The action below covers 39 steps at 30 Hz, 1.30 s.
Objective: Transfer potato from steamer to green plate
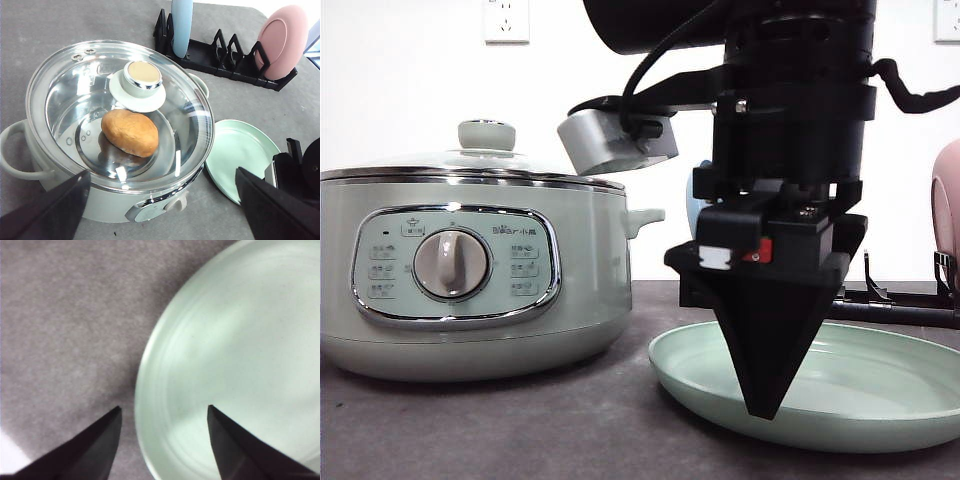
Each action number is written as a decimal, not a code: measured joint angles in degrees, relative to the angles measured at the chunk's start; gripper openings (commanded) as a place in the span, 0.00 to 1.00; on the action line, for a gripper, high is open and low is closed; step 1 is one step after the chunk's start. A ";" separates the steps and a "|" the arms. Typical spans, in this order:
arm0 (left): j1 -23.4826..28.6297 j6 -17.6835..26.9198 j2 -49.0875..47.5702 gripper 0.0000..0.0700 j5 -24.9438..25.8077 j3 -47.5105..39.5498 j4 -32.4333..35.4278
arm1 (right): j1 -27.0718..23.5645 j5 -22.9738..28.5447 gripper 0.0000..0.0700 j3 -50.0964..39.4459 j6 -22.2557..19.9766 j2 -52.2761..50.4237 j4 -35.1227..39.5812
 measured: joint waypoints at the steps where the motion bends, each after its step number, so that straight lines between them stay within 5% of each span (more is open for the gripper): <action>1: 0.00 0.00 0.00 0.85 0.00 0.00 0.00 | -0.04 0.01 0.50 0.00 0.00 -0.01 -0.02; 11: 0.00 0.00 0.00 0.85 -0.01 0.00 0.00 | -0.87 -0.28 0.50 4.61 0.00 -8.46 -0.15; 17: 0.00 0.00 0.11 0.85 0.00 0.00 0.23 | -4.75 -4.99 0.50 8.20 0.07 -15.26 0.05; 22: 0.00 0.00 0.78 0.85 0.00 0.00 0.26 | -10.23 -14.50 0.50 9.50 0.21 -20.38 2.95; 30: 0.00 -0.02 1.03 0.85 0.00 0.00 0.26 | -20.42 -36.58 0.50 9.88 1.39 -23.91 3.75; 39: 0.00 -0.02 1.16 0.85 -0.01 0.00 0.26 | -21.67 -37.98 0.50 9.88 1.49 -23.91 3.38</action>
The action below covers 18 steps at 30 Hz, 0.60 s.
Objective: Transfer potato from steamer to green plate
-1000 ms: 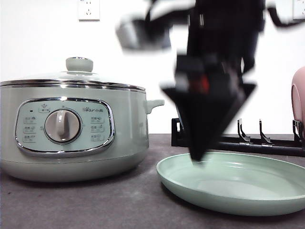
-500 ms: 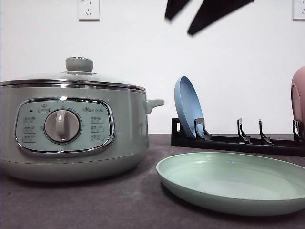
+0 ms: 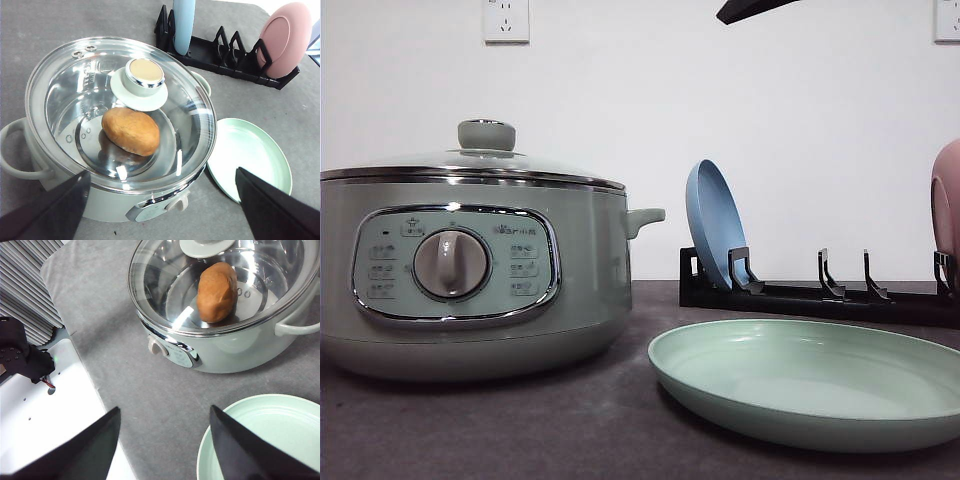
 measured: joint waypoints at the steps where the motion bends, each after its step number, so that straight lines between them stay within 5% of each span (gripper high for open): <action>1: 0.00 0.00 0.11 0.85 0.01 0.01 0.00 | 0.00 0.00 0.50 0.00 0.00 0.00 0.00; 7: -0.41 0.00 4.16 0.85 -0.58 4.24 -0.44 | 0.00 0.00 0.50 0.00 0.00 0.00 -0.02; 18: -8.91 1.02 26.97 0.85 -9.52 32.19 -10.99 | 0.00 0.00 0.50 0.00 -0.01 0.00 -0.81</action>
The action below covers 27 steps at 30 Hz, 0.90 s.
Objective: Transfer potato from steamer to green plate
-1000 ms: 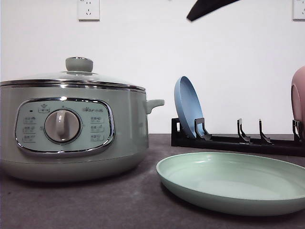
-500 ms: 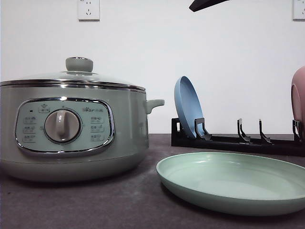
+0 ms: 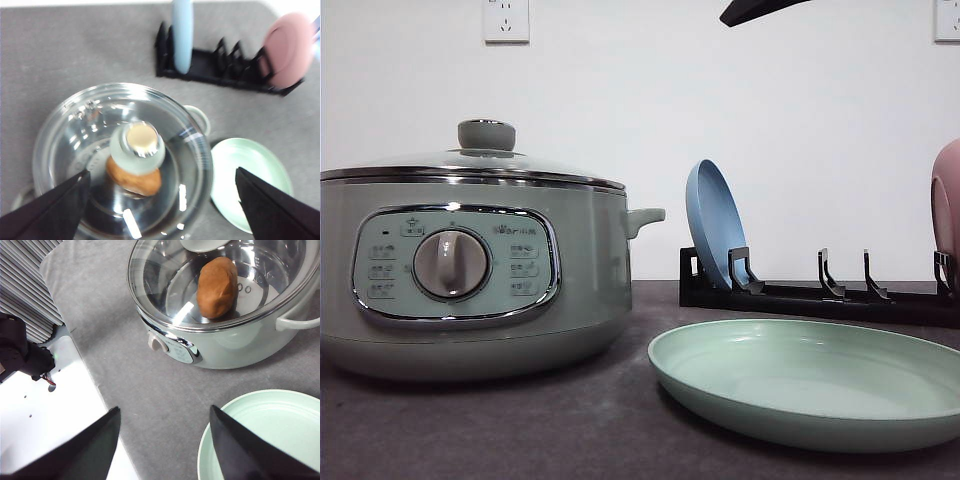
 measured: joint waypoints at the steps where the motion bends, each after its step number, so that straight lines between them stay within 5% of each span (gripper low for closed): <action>1: -0.96 0.28 2.72 0.85 -1.20 2.76 -1.44 | 0.00 0.00 0.50 0.00 -0.01 0.00 0.00; 12: -8.45 2.47 25.25 0.84 -12.70 21.47 -13.39 | 0.00 0.48 0.50 0.00 -0.12 0.00 -1.71; 27: -11.93 2.51 36.02 0.84 -17.52 22.45 -16.39 | 0.00 0.48 0.50 0.00 -0.30 0.00 -1.81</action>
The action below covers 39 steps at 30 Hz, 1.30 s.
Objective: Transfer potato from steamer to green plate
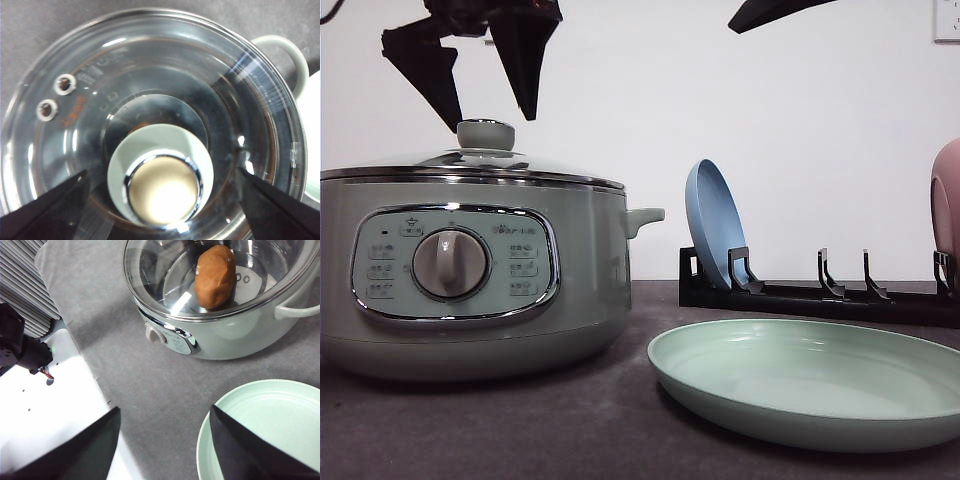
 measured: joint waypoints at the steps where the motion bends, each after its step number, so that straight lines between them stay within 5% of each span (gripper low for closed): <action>1: -0.01 0.01 0.31 0.84 0.00 0.00 -0.03 | 0.00 0.00 0.50 0.00 0.00 0.00 0.00; 15: 0.01 0.01 3.15 0.75 -0.07 0.00 -0.87 | 0.00 0.04 0.50 0.00 -0.11 0.00 0.00; 20: 0.00 0.11 3.15 0.57 -0.36 0.08 -1.29 | 0.00 1.20 0.50 0.00 -0.19 0.00 0.00; 27: -0.28 0.39 3.15 0.45 -0.86 0.53 -2.38 | 0.00 1.68 0.50 0.00 -0.20 0.00 -0.06; 34: -0.28 1.18 3.09 0.00 -0.79 0.81 -3.00 | 0.00 1.68 0.50 0.00 -0.20 0.00 -0.17; 39: -0.28 1.24 3.09 0.00 -0.79 0.85 -3.42 | 0.00 1.68 0.50 0.00 -0.20 0.00 -0.17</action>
